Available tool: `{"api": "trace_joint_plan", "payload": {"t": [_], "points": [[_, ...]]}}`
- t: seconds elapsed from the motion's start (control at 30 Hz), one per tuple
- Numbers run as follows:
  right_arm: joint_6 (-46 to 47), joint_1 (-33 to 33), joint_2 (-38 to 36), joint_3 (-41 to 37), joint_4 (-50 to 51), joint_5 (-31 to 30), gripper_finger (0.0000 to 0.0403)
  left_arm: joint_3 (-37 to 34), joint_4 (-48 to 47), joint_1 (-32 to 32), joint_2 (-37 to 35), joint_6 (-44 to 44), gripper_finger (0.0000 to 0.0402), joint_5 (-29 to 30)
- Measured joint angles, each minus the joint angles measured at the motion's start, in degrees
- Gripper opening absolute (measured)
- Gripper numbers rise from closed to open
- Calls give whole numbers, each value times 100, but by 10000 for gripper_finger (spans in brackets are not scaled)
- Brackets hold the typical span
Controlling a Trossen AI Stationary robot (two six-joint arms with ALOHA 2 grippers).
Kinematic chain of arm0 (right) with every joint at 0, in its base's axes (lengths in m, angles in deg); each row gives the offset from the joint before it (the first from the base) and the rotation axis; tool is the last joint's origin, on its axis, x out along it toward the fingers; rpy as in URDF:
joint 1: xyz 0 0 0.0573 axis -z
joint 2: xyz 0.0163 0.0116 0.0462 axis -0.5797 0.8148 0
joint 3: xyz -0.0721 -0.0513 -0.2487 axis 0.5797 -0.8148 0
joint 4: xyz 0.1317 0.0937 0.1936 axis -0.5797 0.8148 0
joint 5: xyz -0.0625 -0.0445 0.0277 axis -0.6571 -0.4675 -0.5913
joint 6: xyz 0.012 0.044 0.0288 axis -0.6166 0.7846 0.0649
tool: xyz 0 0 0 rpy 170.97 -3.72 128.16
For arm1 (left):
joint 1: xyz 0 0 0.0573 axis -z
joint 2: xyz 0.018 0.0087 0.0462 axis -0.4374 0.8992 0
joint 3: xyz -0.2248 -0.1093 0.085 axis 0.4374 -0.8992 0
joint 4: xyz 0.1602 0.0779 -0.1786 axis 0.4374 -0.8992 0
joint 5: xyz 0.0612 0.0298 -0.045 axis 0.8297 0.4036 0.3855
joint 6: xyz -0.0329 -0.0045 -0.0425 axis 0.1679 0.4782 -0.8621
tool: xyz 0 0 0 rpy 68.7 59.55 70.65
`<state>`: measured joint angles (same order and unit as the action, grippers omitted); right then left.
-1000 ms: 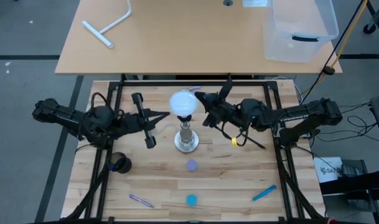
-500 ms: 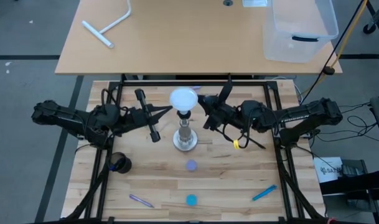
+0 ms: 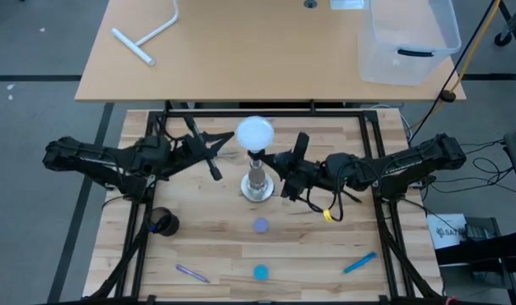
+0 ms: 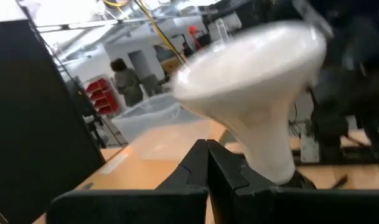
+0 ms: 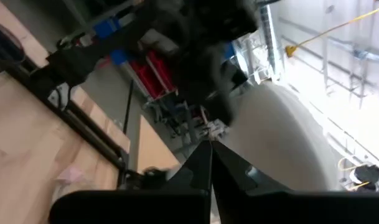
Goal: Screw lightbulb
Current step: Insert the lightbulb into the silver lamp socket
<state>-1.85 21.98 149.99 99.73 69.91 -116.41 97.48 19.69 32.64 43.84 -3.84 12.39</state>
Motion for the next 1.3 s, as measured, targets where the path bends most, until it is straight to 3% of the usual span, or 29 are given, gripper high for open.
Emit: {"api": "trace_joint_plan", "payload": {"t": [0.27, 0.5, 0.6, 0.93, 1.3], "points": [[65, -5, 0, 0, 408, -817, 0, -4, 536, 275, -64, 496, 0, -85], [-379, 296, -4, 0, 152, -1227, 0, -2, 1086, 734, -57, 1070, 0, -132], [-520, 470, -4, 0, 30, -1422, 0, -2, 1166, 794, -61, 1070, 0, -444], [-1065, 710, -7, 1, -897, -1381, 0, -2, 1135, 536, -57, 701, 0, -783], [-1372, 621, -7, 0, -1162, -1119, 0, -2, 894, 12, -31, 287, 0, -1129]]}}
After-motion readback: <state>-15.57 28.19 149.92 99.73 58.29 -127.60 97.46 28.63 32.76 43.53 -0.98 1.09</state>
